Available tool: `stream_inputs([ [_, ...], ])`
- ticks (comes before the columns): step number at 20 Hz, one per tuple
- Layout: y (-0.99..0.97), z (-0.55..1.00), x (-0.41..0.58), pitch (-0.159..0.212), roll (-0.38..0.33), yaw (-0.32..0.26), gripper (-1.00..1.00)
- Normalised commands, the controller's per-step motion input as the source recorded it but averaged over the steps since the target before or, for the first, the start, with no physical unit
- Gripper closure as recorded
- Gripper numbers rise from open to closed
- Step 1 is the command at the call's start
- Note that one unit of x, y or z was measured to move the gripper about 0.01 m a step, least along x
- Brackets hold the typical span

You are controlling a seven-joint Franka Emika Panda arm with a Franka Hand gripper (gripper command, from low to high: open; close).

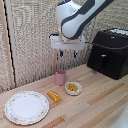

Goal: Carefully navigate your gripper to the air fryer's handle. Confidently seize the handle using your gripper. Gradually bring the handle toward yourself to access the air fryer.

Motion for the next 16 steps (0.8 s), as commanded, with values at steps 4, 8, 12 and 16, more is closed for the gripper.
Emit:
stream_inputs([
  [4, -0.3, -0.16, 0.0, -0.035, -0.372, -0.117, -1.0],
  [8, -0.31, -0.18, 0.0, -0.024, -0.375, -0.11, -1.0],
  [12, -0.37, -0.18, -0.001, -0.046, -0.371, -0.089, -1.0],
  [16, -0.55, -0.17, -0.002, -0.07, -0.326, -0.047, -1.0],
])
